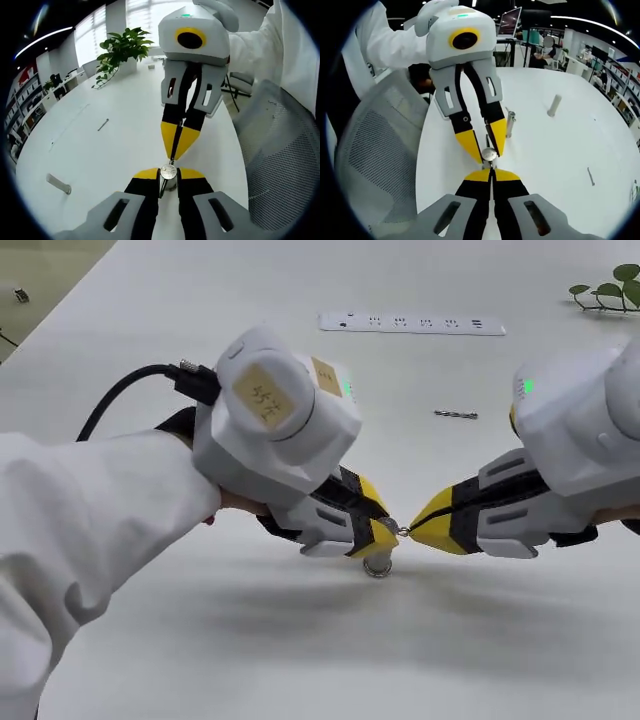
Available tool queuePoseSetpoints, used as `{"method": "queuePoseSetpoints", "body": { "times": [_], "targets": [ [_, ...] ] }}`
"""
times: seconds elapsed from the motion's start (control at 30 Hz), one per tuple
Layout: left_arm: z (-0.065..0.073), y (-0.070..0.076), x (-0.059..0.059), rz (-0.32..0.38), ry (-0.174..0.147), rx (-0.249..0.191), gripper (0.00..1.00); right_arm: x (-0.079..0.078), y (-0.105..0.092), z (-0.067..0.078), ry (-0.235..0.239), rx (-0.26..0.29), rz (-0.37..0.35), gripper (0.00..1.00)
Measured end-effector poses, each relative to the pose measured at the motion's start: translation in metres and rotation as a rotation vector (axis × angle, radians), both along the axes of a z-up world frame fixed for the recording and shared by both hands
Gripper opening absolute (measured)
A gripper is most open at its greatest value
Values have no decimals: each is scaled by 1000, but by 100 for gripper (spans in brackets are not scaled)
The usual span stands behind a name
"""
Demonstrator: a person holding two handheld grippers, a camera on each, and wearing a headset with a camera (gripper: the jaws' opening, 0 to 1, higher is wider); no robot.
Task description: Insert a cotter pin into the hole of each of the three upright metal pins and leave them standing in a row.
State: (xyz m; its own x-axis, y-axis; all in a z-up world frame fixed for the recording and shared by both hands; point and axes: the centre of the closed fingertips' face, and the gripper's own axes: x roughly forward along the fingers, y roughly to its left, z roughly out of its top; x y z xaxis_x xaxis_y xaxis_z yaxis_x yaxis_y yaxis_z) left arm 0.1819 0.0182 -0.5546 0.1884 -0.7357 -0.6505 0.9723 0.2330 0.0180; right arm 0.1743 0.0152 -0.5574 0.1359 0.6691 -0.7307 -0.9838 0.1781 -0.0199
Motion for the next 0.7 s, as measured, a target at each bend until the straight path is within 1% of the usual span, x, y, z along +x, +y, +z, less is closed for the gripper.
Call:
{"method": "queuePoseSetpoints", "body": {
  "times": [0.03,0.1,0.13,0.17,0.2,0.23,0.27,0.3,0.4,0.43,0.47,0.53,0.57,0.6,0.63,0.67,0.7],
  "targets": [
    [0,0,0,19,16,-10,10,0,0,0,0,0,1,0],
    [1,1,0,15,8,-18,10,0,0,0,-3,1,1,0],
    [2,1,0,13,0,-30,10,1,0,0,-3,2,-1,0],
    [4,2,0,16,-1,-37,10,0,-1,0,0,-2,0,0],
    [6,3,0,28,8,-54,10,0,-2,1,0,-3,-2,0],
    [10,3,-1,61,44,-99,11,1,-3,2,-2,0,-6,0],
    [13,4,-1,74,61,-122,12,1,-3,3,-4,7,-12,0],
    [16,6,1,93,67,-150,14,2,-3,4,-4,14,-21,0],
    [20,14,-1,112,72,-169,30,3,-5,5,4,25,-32,4],
    [21,16,-3,117,72,-183,37,3,-5,6,3,25,-33,5],
    [23,17,-4,120,72,-192,41,2,-4,6,4,24,-30,6],
    [26,18,-7,130,69,-225,47,2,-3,7,6,26,-29,8],
    [28,19,-10,144,89,-254,49,2,-1,7,7,28,-26,8],
    [29,19,-12,151,103,-267,51,1,-1,7,8,28,-25,9],
    [31,19,-17,167,133,-303,53,1,2,8,8,29,-22,11],
    [31,21,-21,178,152,-327,55,1,3,8,7,31,-20,12],
    [30,24,-24,182,151,-331,59,-1,5,7,13,30,-16,14]
  ]
}}
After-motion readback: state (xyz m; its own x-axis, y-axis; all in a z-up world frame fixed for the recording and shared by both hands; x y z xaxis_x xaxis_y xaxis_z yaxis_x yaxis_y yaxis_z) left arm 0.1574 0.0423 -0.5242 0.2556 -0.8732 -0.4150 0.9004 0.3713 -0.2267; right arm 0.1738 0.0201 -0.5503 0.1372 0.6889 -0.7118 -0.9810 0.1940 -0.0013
